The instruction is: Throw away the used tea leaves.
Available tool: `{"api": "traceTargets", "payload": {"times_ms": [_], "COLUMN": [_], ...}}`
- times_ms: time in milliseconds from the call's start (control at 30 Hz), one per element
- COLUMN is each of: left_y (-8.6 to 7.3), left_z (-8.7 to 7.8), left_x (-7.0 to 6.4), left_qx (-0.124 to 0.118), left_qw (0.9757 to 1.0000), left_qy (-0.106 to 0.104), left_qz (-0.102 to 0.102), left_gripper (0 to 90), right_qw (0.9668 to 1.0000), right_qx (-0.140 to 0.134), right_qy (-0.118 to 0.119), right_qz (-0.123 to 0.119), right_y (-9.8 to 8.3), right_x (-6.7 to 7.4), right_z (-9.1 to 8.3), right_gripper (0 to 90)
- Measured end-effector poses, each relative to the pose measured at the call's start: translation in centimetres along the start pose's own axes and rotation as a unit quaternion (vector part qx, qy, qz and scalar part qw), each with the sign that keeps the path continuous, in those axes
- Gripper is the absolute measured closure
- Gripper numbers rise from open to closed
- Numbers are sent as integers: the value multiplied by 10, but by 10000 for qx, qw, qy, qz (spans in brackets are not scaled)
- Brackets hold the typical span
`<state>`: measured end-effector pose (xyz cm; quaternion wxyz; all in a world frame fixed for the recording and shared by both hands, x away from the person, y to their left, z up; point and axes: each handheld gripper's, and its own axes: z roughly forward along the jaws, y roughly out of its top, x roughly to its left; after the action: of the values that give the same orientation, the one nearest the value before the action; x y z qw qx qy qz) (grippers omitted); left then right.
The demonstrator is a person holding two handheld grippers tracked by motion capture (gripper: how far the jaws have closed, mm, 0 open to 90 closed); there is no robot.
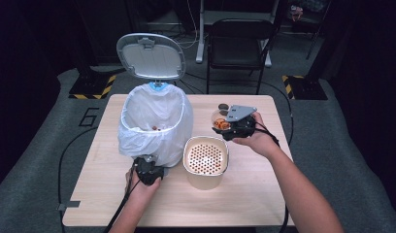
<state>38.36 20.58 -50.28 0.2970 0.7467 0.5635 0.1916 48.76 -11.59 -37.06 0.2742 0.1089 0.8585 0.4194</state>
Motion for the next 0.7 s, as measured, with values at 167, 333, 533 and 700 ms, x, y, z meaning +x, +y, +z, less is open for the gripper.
{"api": "traceTargets", "payload": {"times_ms": [167, 333, 533, 700], "left_y": [0, 0, 0, 0], "left_z": [0, 0, 0, 0], "left_x": [-1, 1, 0, 0], "left_qx": [-18, 16, 5, 2], "left_qw": [10000, 10000, 10000, 10000], "left_qy": [-16, 16, 17, 12], "left_qz": [-35, 46, 15, 27], "left_gripper": [567, 567, 566, 567], "right_qw": [9999, 9992, 9979, 9964], "right_qx": [-96, -226, -421, -594], "right_qy": [51, 74, 109, 112], "right_qz": [-123, -330, -486, -590], "right_y": [1, 3, 6, 6], "right_x": [2, 6, 9, 13], "right_z": [2, 4, 6, 7], "right_gripper": [353, 356, 358, 359]}}
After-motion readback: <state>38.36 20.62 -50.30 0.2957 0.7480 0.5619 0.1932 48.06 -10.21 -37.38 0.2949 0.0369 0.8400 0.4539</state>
